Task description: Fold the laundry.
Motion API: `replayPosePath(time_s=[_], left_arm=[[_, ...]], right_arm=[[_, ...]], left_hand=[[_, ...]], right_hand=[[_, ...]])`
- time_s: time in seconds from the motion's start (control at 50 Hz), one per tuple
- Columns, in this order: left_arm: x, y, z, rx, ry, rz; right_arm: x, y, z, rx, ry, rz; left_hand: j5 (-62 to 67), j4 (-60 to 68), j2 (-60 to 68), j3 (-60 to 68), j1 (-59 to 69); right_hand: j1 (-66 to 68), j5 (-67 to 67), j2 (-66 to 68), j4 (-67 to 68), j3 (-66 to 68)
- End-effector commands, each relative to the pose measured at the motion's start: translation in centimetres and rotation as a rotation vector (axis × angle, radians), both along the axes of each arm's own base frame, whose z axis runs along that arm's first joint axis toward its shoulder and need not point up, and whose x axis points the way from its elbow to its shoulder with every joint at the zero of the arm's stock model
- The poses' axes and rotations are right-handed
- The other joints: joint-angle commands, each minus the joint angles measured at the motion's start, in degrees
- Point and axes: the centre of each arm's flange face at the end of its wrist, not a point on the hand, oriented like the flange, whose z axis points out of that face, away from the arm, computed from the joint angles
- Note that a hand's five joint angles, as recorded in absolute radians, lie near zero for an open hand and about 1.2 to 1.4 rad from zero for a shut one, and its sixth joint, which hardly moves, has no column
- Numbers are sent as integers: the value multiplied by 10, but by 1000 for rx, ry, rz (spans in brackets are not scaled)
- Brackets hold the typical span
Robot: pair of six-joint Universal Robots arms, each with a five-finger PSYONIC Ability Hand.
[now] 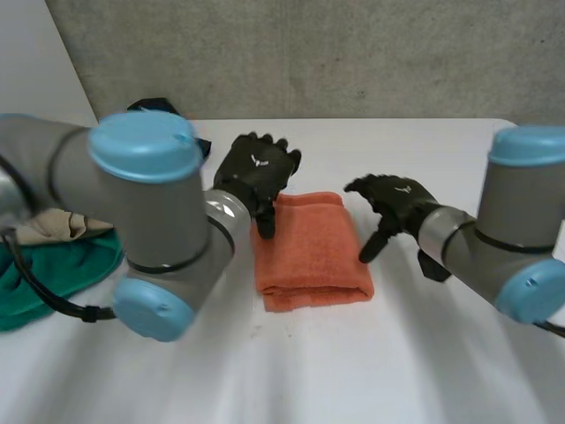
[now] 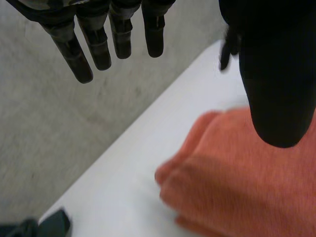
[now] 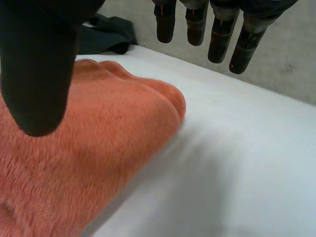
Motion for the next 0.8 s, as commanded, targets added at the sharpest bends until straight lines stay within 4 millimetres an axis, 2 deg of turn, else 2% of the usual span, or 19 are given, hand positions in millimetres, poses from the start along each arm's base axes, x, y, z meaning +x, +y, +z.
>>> replayPosePath(time_s=[0.02, 0.12, 0.18, 0.38, 0.54, 0.56, 0.62, 0.64, 0.74, 0.8], left_arm=[[10, 4, 25, 64, 128, -218], [14, 1, 27, 130, 188, -268], [16, -1, 28, 158, 221, -261], [16, 0, 27, 179, 232, -259], [18, 1, 28, 177, 233, -257], [18, 1, 28, 177, 233, -257], [18, 1, 28, 177, 233, -257], [18, 1, 28, 177, 233, -257], [18, 1, 29, 172, 233, -254], [18, 0, 30, 166, 236, -255]], right_arm=[[-24, 7, -41, 147, -71, -61], [-15, 14, -61, 218, -107, 25], [-11, 11, -69, 239, -126, 40], [9, 6, -78, 229, -136, 80], [19, -5, -84, 213, -147, 93], [22, -7, -82, 205, -157, 99], [26, -12, -80, 199, -176, 97], [27, -16, -78, 197, -194, 90], [32, -35, -73, 161, -236, 56], [30, -54, -68, 107, -243, 4]], left_hand=[[-7, -9, -11, -14, -30], [-2, -4, -6, -9, -25], [-2, -4, -6, -9, -25], [2, 0, -3, -6, -22], [2, 0, -3, -6, -22], [2, 0, -3, -6, -22], [2, 0, -3, -6, -22], [2, 0, -3, -6, -22], [2, 0, -3, -6, -22], [2, 0, -3, -6, -22]], right_hand=[[19, -32, -11, -33, -17], [19, -32, -11, -33, -17], [19, -32, -11, -33, -17], [19, -32, -11, -33, -17], [245, 193, 215, 193, 209], [365, 314, 335, 313, 329], [559, 508, 530, 507, 523], [698, 647, 668, 646, 662], [719, 668, 689, 667, 683], [719, 668, 689, 667, 683]])
